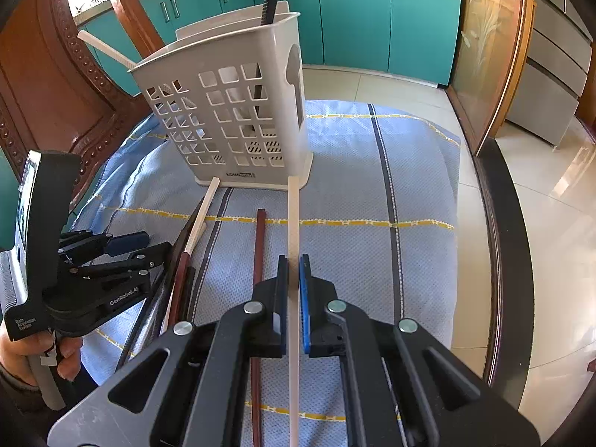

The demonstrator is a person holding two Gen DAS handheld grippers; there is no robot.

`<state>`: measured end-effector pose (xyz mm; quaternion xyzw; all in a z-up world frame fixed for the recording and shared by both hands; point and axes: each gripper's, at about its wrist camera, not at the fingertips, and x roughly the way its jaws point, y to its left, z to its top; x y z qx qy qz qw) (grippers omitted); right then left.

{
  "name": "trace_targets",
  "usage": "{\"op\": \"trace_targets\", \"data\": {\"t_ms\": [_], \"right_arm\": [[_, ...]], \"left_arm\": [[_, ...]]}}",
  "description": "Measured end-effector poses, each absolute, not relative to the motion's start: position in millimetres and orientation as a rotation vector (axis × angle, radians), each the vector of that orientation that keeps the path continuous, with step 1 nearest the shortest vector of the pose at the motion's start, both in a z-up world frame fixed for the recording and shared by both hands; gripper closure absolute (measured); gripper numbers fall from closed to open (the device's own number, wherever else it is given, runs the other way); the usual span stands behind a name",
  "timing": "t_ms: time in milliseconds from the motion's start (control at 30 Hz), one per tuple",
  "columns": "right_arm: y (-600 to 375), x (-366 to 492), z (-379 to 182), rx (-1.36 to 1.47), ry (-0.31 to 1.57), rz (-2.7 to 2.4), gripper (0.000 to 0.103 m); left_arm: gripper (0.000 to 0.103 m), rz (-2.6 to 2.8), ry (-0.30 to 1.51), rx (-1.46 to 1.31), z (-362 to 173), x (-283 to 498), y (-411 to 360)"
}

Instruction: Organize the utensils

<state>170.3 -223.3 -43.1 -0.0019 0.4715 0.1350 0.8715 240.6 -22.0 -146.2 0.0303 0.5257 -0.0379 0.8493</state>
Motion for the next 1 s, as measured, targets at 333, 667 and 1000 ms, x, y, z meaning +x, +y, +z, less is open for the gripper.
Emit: {"op": "trace_targets", "data": {"t_ms": [333, 667, 1000], "right_arm": [[-223.2, 169.7, -43.5, -0.006, 0.987, 0.283, 0.097], [-222.3, 169.4, -44.1, -0.009, 0.989, 0.278, 0.097], [-220.9, 170.8, -45.2, -0.012, 0.993, 0.275, 0.097]], "left_arm": [[0.058, -0.098, 1.128, 0.044, -151.1, 247.7, -17.6], [0.054, -0.104, 1.142, 0.024, -152.5, 250.0, -14.4], [0.046, -0.086, 1.142, 0.035, -153.4, 250.7, -14.3]]}}
